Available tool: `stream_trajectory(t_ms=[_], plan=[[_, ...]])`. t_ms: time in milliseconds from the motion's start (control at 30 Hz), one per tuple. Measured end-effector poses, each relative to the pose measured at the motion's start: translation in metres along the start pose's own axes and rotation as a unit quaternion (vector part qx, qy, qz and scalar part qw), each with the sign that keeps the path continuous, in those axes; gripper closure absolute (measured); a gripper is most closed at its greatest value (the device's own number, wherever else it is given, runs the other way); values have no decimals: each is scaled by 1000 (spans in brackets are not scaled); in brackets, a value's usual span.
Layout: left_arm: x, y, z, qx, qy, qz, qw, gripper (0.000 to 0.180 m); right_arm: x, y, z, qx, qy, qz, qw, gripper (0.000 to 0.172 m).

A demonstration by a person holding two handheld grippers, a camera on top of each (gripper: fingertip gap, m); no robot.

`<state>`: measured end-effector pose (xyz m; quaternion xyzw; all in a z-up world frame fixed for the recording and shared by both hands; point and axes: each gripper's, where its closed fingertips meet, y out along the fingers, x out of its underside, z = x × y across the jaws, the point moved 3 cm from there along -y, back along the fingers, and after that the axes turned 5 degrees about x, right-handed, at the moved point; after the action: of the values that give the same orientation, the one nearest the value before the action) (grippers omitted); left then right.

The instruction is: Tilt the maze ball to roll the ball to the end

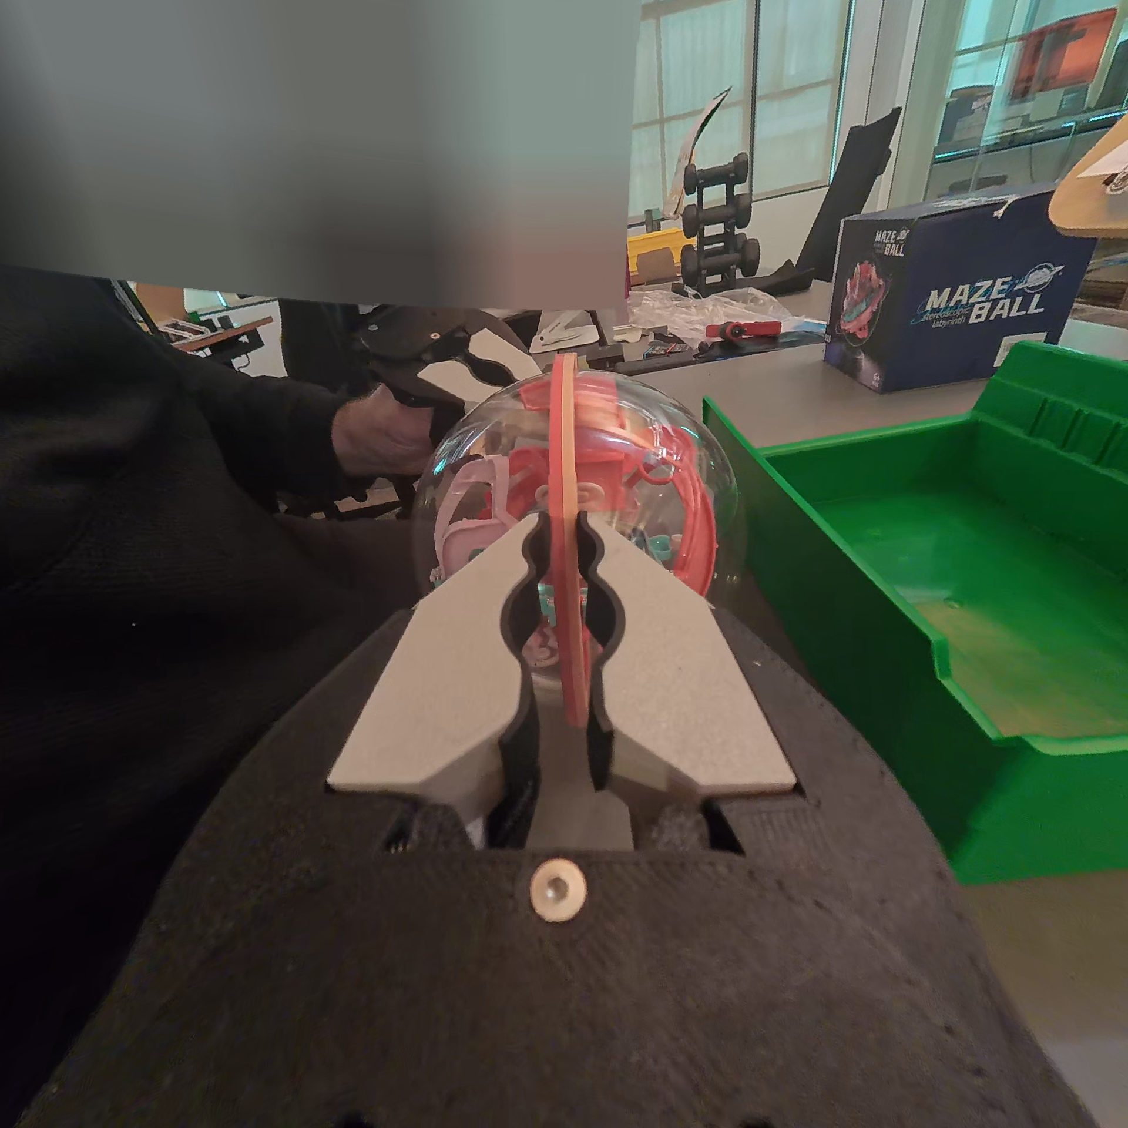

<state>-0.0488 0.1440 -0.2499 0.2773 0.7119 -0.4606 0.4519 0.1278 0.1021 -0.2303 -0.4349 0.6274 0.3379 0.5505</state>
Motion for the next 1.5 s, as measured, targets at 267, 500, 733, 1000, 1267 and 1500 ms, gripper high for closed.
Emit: stream_trajectory(t_ms=[267, 500, 733, 1000, 1267, 1500], plan=[[-8, -8, -7, 32, -5, -1, 999, 170, -1, 1, -3, -6, -10, 3, 1000, 165], [-43, -19, -3, 119, 52, -21, 991, 161, -3, 5, -6, -12, -15, 5, 1000, 165], [-69, -4, 19, 224, 99, -72, 967, 162, -3, 6, -9, -18, -23, 3, 1000, 165], [-75, 7, 24, 313, 86, -120, 938, 172, -4, 8, -11, -26, -28, 2, 999, 165], [-76, 8, 25, 324, 99, -124, 933, 173, -4, 5, -9, -37, -3, 5, 999, 157], [-76, 7, 28, 322, 114, -123, 932, 173, 18, -5, 3, -37, 37, -24, 998, 154]])
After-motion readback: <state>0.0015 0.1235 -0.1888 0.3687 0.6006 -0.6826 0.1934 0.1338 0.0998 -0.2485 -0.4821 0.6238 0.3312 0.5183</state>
